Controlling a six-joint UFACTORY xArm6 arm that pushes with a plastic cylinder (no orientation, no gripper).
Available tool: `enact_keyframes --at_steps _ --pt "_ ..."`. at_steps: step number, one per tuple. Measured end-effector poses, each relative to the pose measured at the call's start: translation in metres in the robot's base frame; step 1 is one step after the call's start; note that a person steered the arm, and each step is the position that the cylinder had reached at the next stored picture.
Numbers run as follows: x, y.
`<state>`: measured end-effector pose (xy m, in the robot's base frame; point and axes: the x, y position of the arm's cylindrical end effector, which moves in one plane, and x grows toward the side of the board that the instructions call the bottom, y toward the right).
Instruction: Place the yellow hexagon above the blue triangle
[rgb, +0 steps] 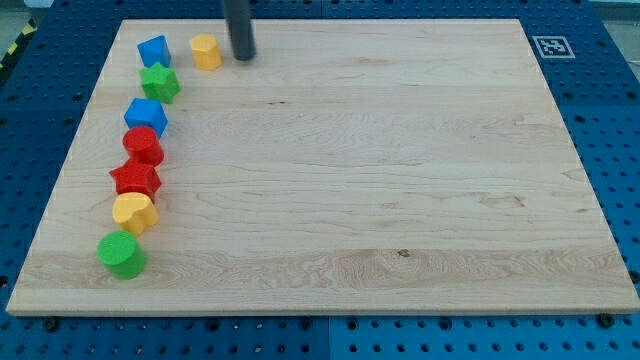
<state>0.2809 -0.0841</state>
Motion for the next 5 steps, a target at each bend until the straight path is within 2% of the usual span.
enact_keyframes --at_steps 1,5 --pt "0.012 0.011" --pt "0.028 -0.055"
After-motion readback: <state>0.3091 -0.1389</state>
